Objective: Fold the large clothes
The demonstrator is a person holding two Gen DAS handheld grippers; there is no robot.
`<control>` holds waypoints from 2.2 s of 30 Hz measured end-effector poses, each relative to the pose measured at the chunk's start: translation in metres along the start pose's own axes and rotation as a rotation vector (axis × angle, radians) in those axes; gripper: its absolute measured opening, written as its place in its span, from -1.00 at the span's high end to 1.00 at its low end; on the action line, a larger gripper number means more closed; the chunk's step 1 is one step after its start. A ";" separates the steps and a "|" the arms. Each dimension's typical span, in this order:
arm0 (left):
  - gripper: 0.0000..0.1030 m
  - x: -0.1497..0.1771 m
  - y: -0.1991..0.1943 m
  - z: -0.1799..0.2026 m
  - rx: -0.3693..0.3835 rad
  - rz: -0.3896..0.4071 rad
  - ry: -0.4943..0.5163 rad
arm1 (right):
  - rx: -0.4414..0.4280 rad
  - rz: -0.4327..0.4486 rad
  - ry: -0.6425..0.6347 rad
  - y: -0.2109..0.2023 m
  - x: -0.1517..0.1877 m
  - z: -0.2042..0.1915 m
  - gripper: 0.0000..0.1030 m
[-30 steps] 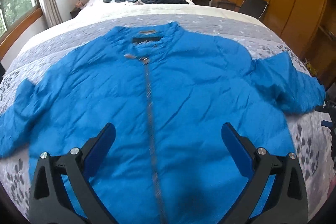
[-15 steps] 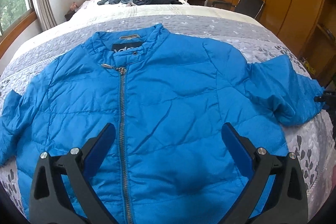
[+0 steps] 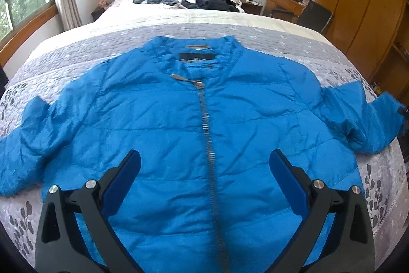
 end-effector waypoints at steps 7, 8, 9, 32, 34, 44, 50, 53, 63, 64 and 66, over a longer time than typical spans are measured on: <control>-0.94 0.002 -0.014 -0.040 -0.023 0.023 -0.068 | -0.189 0.035 -0.260 -0.024 0.030 -0.146 0.86; -0.94 0.003 -0.016 -0.043 -0.026 0.026 -0.072 | -0.222 0.028 -0.298 -0.024 0.038 -0.169 0.86; -0.94 0.003 -0.018 -0.049 -0.031 0.029 -0.080 | -0.243 0.023 -0.325 -0.023 0.045 -0.186 0.86; -0.94 0.005 -0.026 -0.114 -0.054 0.025 -0.188 | -0.378 -0.322 -0.849 0.050 0.245 -0.355 0.33; -0.94 0.003 -0.025 -0.109 -0.041 0.016 -0.180 | -0.410 -0.291 -0.847 0.032 0.235 -0.344 0.32; -0.92 -0.021 0.030 -0.024 0.208 -0.169 -0.146 | -0.151 0.053 -0.584 -0.018 0.123 -0.261 0.09; -0.26 -0.025 0.069 0.006 0.228 -0.244 -0.150 | -0.232 -0.048 -0.416 0.018 0.102 -0.214 0.09; 0.06 -0.024 0.072 0.016 0.194 -0.223 -0.115 | -0.199 -0.036 -0.401 0.025 0.095 -0.205 0.09; 0.65 -0.032 0.019 -0.039 0.178 -0.048 -0.176 | -0.381 -0.170 -0.369 0.042 0.098 -0.207 0.08; 0.65 -0.031 0.016 -0.047 0.169 -0.042 -0.178 | -0.417 -0.204 -0.358 0.046 0.100 -0.208 0.08; 0.64 -0.025 0.020 -0.059 0.160 -0.069 -0.193 | -0.421 -0.251 -0.359 0.058 0.107 -0.212 0.08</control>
Point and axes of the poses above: each gripper's, at about its wrist camera, not at the fingertips, and y roughly the way its jaws point, z to its right, x to its underside, the point moved 2 cm from there along y, roughly the way its jaws point, and after that the axes turned 5 degrees about x, right-handed, at the moved point
